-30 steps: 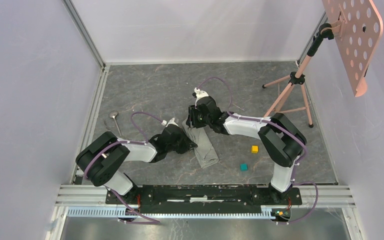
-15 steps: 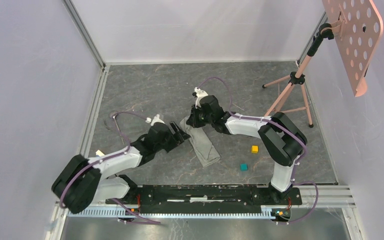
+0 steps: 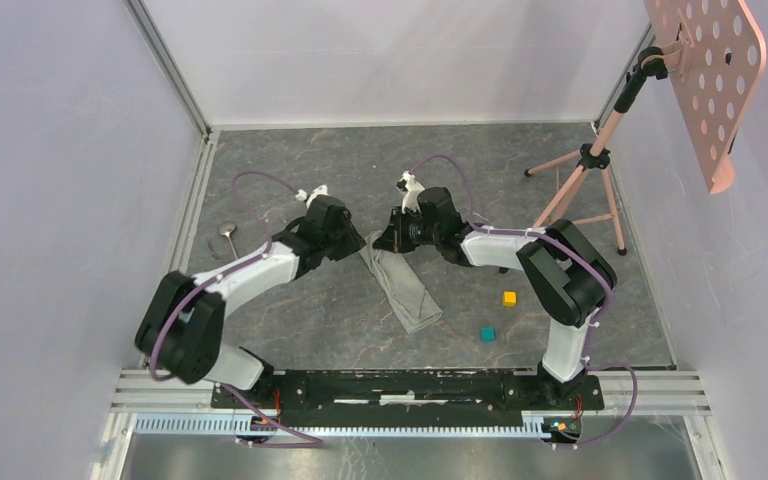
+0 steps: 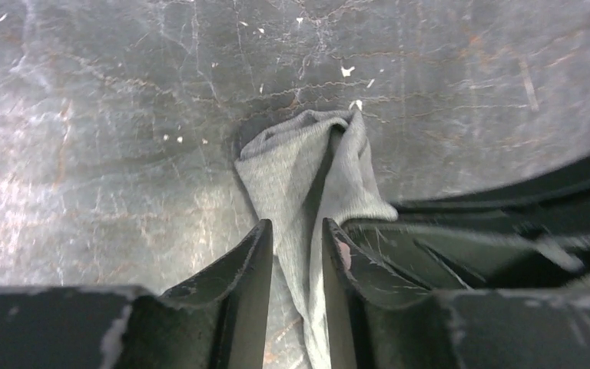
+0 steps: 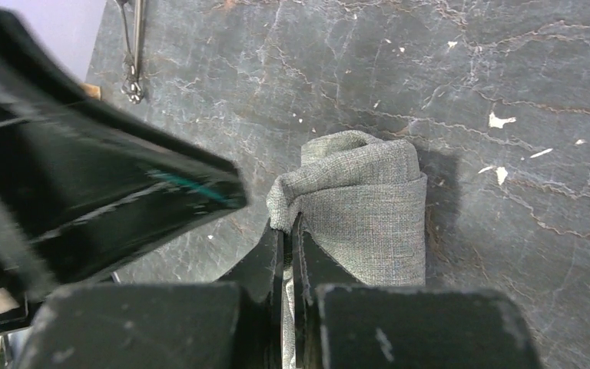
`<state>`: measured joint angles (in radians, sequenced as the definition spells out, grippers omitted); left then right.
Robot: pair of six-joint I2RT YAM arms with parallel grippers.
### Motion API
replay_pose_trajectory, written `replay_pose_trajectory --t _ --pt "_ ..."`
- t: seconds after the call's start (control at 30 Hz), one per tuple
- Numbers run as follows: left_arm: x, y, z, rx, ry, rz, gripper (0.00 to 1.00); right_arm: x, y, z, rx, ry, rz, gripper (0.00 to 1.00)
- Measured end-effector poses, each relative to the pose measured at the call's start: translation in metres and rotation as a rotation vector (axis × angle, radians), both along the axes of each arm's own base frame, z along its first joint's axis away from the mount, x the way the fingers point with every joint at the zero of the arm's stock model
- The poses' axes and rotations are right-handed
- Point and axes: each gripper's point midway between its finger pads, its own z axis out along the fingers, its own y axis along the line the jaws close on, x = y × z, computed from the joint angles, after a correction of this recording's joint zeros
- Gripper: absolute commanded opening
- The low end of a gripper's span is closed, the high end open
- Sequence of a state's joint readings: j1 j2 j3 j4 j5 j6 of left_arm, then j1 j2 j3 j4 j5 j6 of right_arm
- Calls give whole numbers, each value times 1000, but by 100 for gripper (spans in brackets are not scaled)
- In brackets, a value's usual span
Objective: Fold the napkin into a case and place the utensils inside
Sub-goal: Stuff the top corner of the smaller-rectangle-folded napkin into the folded napkin.
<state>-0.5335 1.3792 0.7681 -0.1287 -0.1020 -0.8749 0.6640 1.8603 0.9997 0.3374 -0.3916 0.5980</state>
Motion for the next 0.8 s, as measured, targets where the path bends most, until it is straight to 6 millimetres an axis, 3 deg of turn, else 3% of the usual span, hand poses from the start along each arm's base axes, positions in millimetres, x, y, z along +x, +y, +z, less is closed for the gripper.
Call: replay_pose_trajectory --t 0.2,0.47,0.8 --pt "10 -12 -33 148 87 -76 29 -1 1 4 28 13 9 1" --pt "2 -26 -40 250 87 -150 30 0 -1 4 39 26 7 1" --pt "4 -20 -53 310 117 -140 33 1 0 4 49 35 7 0"
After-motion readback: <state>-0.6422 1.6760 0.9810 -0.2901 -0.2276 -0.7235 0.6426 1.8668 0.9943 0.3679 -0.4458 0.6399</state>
